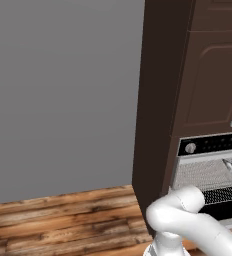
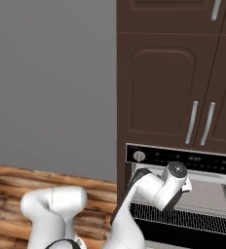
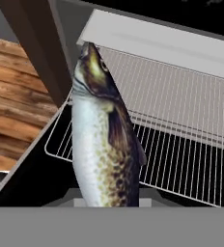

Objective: Take the fish from the oven and place it on the plate on the counter.

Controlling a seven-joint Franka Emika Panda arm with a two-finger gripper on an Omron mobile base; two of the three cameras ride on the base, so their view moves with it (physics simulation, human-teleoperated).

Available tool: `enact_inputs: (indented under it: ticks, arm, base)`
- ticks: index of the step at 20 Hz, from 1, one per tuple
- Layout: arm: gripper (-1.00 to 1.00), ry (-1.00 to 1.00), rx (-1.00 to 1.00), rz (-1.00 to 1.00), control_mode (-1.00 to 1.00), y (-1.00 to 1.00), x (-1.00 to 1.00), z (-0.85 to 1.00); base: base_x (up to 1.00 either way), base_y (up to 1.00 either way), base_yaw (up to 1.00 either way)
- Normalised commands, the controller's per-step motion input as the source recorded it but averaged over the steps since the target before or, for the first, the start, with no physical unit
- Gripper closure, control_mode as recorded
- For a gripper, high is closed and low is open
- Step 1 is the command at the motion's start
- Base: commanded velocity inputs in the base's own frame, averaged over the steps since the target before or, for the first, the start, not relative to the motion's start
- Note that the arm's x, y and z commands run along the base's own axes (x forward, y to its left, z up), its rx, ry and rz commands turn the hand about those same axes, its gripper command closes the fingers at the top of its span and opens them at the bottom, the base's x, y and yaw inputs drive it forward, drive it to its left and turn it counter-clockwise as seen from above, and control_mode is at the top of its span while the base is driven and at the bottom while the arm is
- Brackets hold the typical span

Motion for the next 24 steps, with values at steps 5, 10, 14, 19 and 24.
enact_inputs:
  ticks: [5,10,14,19,24]
  arm:
    - [1.0,-0.14,0.0,0.0,-1.0,0.77,-0.78,1.0]
    - [1.0,-0.13,-0.01,0.0,-1.0,0.83,-0.72,1.0]
    - [1.0,-0.01,-0.02,0.0,-1.0,0.85,-0.5,1.0]
    - [1.0,0.06,0.0,-0.02,-1.0,0.94,-0.18,1.0]
    - [1.0,0.13,0.0,-0.07,-1.0,0.74,-0.01,1.0]
  base:
    - [0.0,0.0,0.0]
    - [0.0,0.0,0.0]
    - [0.0,0.0,0.0]
    - [0.0,0.0,0.0]
    - [0.0,0.0,0.0]
